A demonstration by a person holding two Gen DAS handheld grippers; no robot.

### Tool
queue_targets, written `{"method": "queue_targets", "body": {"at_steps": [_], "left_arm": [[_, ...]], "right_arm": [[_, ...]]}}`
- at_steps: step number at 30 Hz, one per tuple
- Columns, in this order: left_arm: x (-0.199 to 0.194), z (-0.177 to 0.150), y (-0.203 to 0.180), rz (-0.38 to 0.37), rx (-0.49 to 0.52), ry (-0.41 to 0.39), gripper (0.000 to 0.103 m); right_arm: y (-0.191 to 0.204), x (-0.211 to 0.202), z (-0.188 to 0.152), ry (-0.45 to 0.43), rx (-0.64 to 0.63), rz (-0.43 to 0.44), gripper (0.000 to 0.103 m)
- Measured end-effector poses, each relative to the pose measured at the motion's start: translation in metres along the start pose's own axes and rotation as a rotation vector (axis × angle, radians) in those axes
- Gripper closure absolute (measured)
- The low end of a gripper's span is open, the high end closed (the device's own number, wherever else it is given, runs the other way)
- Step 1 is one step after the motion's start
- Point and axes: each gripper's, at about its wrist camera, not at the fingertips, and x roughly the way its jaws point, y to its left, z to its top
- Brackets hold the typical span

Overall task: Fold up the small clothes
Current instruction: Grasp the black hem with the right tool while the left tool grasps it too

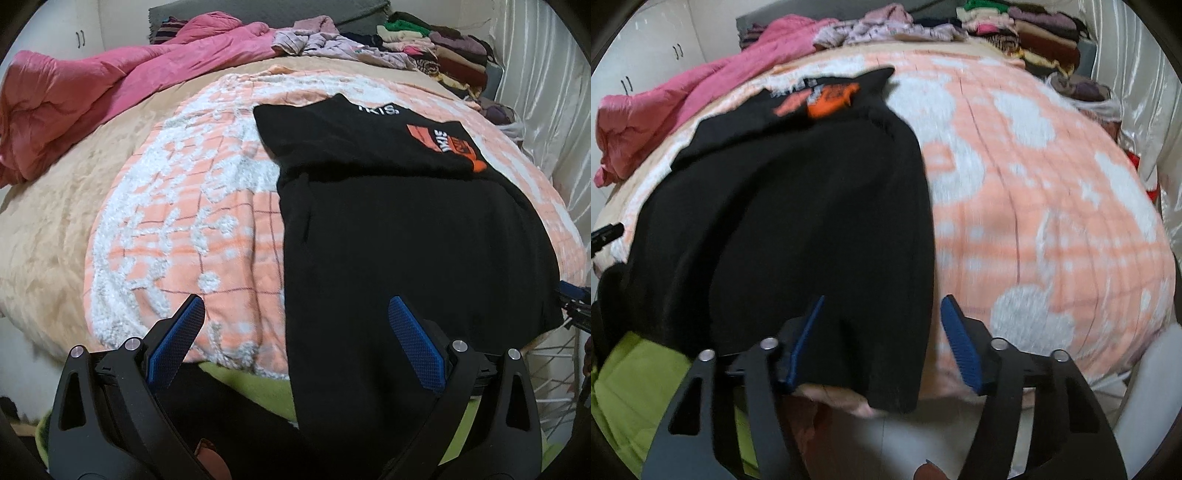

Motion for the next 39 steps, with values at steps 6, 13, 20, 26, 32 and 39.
{"method": "queue_targets", "body": {"at_steps": [6, 13, 20, 26, 32, 39], "left_arm": [[-0.003, 0.0, 0.0, 0.003, -0.001, -0.002, 0.01], [-0.004, -0.005, 0.005, 0.01, -0.009, 0.012, 0.01], [-0.002, -0.015, 0.005, 0.02, 0.003, 0.04, 0.01], [0.0, -0.021, 0.006, 0.022, 0.008, 0.058, 0.01], [0.003, -0.027, 0.004, 0.013, 0.011, 0.086, 0.01], [0.021, -0.038, -0.001, -0.054, 0.011, 0.198, 0.026]], "right_arm": [[-0.012, 0.0, -0.008, 0.011, 0.009, 0.017, 0.094], [-0.034, -0.015, -0.01, -0.008, -0.014, -0.006, 0.097], [-0.037, -0.002, -0.015, 0.026, -0.001, -0.004, 0.096], [-0.038, -0.005, -0.015, 0.019, -0.002, 0.002, 0.092], [-0.035, -0.018, -0.011, -0.03, -0.011, 0.046, 0.056], [-0.026, -0.012, -0.009, -0.008, -0.051, 0.066, 0.048]]}}
